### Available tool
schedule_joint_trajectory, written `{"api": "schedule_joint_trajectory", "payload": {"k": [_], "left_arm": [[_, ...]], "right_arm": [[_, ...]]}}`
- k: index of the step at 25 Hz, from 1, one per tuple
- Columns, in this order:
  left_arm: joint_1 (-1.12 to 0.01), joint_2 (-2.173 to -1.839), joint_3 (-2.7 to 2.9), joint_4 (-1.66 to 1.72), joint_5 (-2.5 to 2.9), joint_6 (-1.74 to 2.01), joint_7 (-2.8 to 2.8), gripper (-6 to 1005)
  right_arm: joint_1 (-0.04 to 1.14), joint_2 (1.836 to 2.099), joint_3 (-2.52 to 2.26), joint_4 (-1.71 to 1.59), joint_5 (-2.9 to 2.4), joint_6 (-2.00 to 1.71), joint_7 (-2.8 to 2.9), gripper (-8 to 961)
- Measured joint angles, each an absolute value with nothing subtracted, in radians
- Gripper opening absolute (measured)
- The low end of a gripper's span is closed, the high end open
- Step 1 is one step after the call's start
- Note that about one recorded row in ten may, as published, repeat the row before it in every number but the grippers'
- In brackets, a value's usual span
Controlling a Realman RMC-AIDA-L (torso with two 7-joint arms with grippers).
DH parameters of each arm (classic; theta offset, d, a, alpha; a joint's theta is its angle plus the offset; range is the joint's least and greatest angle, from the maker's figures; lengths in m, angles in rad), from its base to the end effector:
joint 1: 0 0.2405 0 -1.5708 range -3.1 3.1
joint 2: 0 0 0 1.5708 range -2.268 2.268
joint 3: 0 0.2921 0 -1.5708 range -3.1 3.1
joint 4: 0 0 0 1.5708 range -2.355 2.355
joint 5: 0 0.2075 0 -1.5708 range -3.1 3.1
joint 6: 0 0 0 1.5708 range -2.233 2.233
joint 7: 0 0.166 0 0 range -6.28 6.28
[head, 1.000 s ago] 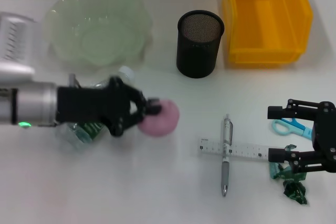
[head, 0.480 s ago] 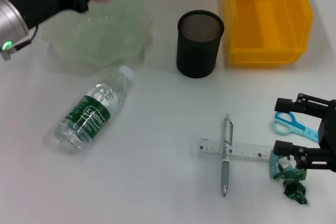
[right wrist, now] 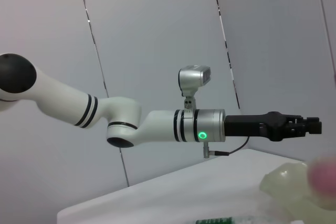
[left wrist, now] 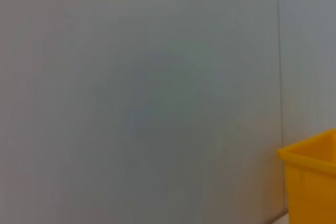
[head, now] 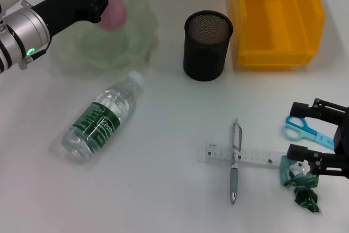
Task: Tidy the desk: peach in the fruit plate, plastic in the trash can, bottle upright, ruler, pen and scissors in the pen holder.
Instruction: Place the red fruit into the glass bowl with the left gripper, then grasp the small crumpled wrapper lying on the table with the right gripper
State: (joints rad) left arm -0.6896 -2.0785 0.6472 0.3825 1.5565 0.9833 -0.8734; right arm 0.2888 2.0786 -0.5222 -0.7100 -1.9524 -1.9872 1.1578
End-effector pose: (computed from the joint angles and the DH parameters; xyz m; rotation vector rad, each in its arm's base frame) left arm -0.2728 0.4566 -0.0298 -2.1608 -0.4141 -0.6165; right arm 0.3099 0.2448 0.0042 -2.6883 0.4447 1.0391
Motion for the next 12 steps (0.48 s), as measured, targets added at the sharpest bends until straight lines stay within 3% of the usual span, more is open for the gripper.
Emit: {"api": "schedule_joint_trajectory", "payload": {"k": [8, 12], "left_arm": [[-0.673, -2.076, 0.65, 0.378, 1.522, 1.036, -0.881, 439], [-0.648, -2.072, 0.658, 0.382, 1.529, 1.152, -0.878, 532]], "right_arm": [[0.303, 2.08, -0.454, -0.73, -1.944, -2.007, 1.221, 834], [0.305, 2.079, -0.446, -0.839, -1.918, -2.007, 1.416, 834]]}}
